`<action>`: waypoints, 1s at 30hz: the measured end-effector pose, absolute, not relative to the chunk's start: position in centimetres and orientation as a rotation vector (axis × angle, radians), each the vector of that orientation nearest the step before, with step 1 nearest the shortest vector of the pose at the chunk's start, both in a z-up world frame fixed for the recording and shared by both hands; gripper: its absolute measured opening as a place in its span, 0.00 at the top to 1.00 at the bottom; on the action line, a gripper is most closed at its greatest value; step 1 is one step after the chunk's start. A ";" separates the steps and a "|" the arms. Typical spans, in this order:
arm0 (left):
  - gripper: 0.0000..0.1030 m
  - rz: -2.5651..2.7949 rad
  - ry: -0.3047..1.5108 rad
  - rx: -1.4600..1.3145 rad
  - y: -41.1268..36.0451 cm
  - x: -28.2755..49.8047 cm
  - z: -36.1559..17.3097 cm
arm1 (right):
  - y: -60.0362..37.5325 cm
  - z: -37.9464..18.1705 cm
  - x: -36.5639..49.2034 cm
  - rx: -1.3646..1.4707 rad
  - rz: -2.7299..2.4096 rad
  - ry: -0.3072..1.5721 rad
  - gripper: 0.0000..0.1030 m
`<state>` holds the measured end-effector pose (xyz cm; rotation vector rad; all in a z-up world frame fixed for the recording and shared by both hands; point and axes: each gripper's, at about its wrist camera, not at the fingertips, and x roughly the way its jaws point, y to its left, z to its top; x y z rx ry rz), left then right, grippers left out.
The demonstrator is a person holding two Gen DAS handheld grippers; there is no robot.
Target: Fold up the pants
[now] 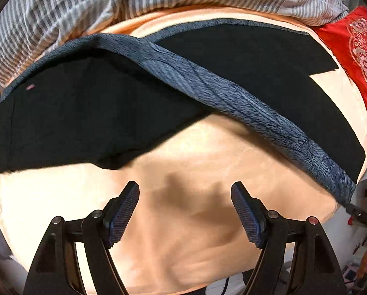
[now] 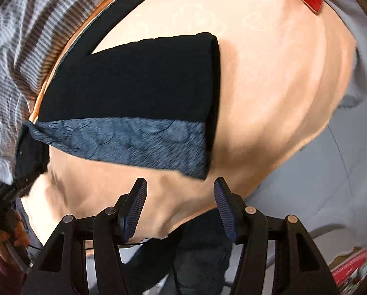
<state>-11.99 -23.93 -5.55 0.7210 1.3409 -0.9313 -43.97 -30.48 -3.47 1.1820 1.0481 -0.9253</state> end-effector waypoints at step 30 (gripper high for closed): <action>0.24 -0.814 1.410 0.810 -30.9 -19.6 -7.5 | -40.8 2.8 -40.9 1.306 -0.371 0.797 0.97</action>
